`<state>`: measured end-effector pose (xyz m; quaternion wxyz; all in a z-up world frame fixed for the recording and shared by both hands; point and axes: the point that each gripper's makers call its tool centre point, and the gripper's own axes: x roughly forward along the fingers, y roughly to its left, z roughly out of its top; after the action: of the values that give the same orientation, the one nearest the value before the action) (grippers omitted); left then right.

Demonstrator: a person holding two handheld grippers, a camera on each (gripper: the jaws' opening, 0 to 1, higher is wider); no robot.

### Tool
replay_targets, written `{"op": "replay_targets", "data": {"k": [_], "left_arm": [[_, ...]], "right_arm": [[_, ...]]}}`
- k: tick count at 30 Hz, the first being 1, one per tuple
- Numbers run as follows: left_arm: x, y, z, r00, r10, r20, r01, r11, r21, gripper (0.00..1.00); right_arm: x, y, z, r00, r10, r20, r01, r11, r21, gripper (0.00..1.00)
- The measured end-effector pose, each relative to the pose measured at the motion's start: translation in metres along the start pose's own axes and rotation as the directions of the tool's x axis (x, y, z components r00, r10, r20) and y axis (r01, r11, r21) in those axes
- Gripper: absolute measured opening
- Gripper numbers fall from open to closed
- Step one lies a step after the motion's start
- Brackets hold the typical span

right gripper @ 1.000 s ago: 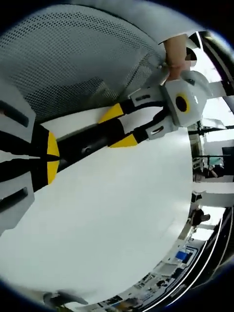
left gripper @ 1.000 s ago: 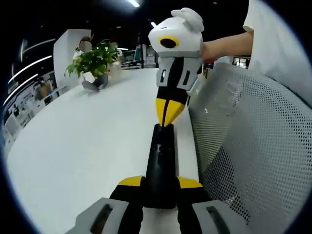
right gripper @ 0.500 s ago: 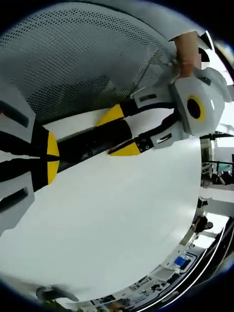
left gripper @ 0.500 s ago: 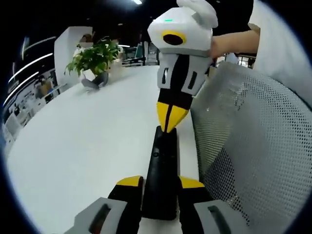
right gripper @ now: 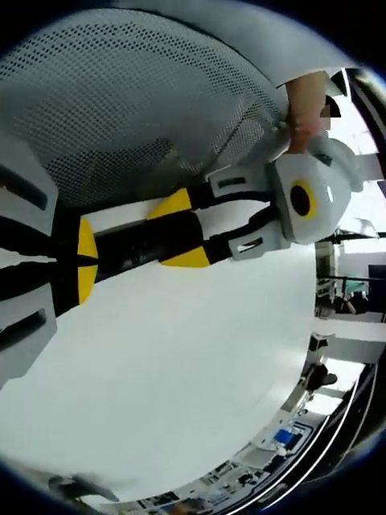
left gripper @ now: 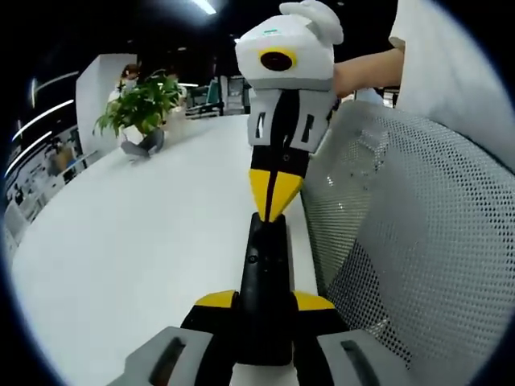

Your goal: Press the specified remote control buttons in sequence, fully releasing each button before pressing the next.

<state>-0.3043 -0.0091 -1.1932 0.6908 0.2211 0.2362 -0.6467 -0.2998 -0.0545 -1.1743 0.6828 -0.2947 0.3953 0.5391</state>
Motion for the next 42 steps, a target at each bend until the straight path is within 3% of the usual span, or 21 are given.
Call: {"op": "replay_targets", "data": {"k": [3,19,21,24,27,32,36,42], "left_arm": [[0.0,0.001,0.0,1.0,0.002,-0.003,-0.002,1.0,-0.008,0.25],[-0.001,0.006,0.002,1.0,0.005,-0.007,-0.005,1.0,-0.026,0.25],[-0.001,0.006,0.003,1.0,0.005,-0.007,-0.005,1.0,-0.026,0.25],[-0.001,0.007,0.003,1.0,0.005,-0.007,-0.005,1.0,-0.027,0.25],[-0.001,0.008,0.003,1.0,0.008,-0.006,-0.008,1.0,-0.029,0.25],[-0.001,0.008,0.003,1.0,0.008,-0.007,-0.009,1.0,-0.027,0.25],[-0.001,0.008,0.003,1.0,0.008,-0.007,-0.008,1.0,-0.026,0.25],[-0.001,0.009,0.003,1.0,0.007,-0.006,-0.007,1.0,-0.026,0.25]], "right_arm": [[0.005,0.0,-0.005,0.999,0.009,-0.041,-0.01,0.999,-0.041,0.0],[0.006,-0.001,-0.004,0.998,-0.024,-0.053,0.019,0.997,-0.08,0.0],[0.006,-0.003,-0.003,0.999,-0.031,-0.011,0.03,0.999,-0.031,0.0],[0.003,-0.004,-0.001,0.995,-0.002,0.1,-0.014,0.987,0.158,0.0],[0.002,-0.005,-0.001,0.991,0.001,0.136,-0.03,0.977,0.209,0.0],[0.004,0.001,0.008,0.994,0.007,0.111,-0.017,0.996,0.088,0.0],[0.01,0.002,0.006,0.999,0.016,0.043,-0.016,1.0,-0.017,0.0],[0.012,0.002,0.006,1.0,0.018,-0.023,-0.019,0.997,-0.073,0.0]]}}
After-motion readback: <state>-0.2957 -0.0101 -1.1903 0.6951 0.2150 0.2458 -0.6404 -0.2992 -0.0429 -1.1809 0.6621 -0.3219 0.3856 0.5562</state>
